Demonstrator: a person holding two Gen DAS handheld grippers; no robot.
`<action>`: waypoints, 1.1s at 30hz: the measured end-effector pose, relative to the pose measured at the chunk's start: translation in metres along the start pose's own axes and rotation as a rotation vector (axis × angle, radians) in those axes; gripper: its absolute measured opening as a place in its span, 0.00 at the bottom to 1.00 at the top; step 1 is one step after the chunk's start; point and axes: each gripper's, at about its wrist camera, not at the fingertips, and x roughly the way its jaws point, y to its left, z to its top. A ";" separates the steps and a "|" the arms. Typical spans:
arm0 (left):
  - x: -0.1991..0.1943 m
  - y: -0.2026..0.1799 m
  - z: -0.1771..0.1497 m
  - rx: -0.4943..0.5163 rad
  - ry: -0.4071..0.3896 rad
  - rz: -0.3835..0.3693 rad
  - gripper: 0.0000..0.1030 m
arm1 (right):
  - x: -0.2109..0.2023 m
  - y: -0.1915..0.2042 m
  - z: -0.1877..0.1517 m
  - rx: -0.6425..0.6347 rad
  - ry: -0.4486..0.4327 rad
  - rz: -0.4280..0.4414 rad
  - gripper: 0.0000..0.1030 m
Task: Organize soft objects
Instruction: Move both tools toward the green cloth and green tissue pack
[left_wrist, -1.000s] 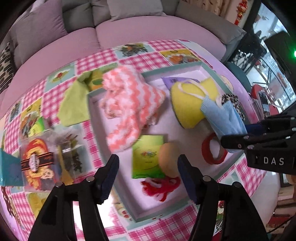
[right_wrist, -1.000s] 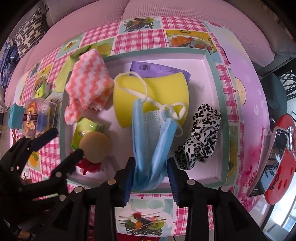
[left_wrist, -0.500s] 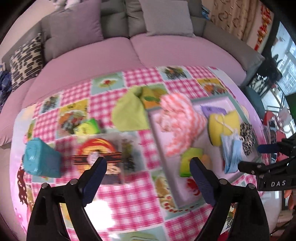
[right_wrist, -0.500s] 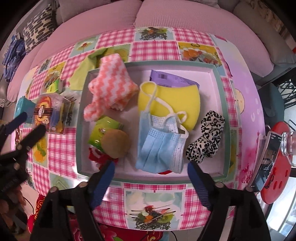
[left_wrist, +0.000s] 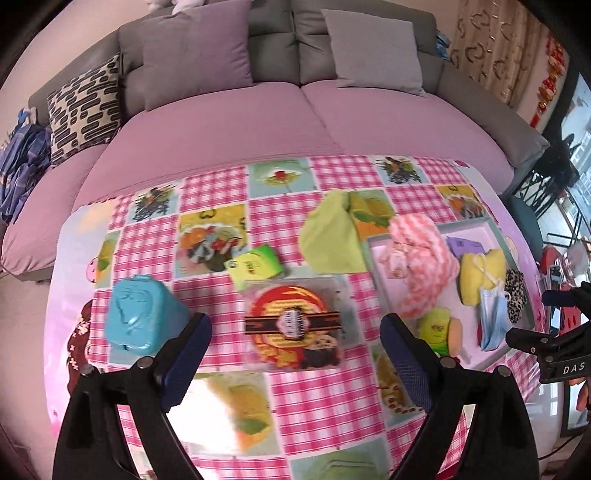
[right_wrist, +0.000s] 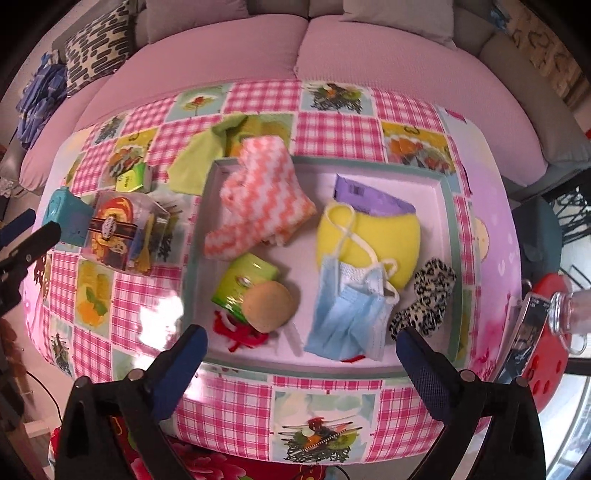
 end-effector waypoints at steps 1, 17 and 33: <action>-0.001 0.006 0.004 -0.007 0.001 0.004 0.90 | -0.003 0.005 0.005 -0.011 -0.006 0.004 1.00; 0.031 0.081 0.062 -0.152 0.036 0.059 0.90 | -0.011 0.061 0.107 -0.058 -0.098 0.094 1.00; 0.149 0.054 0.069 -0.143 0.240 0.024 0.90 | 0.087 0.066 0.184 0.054 -0.061 0.208 0.83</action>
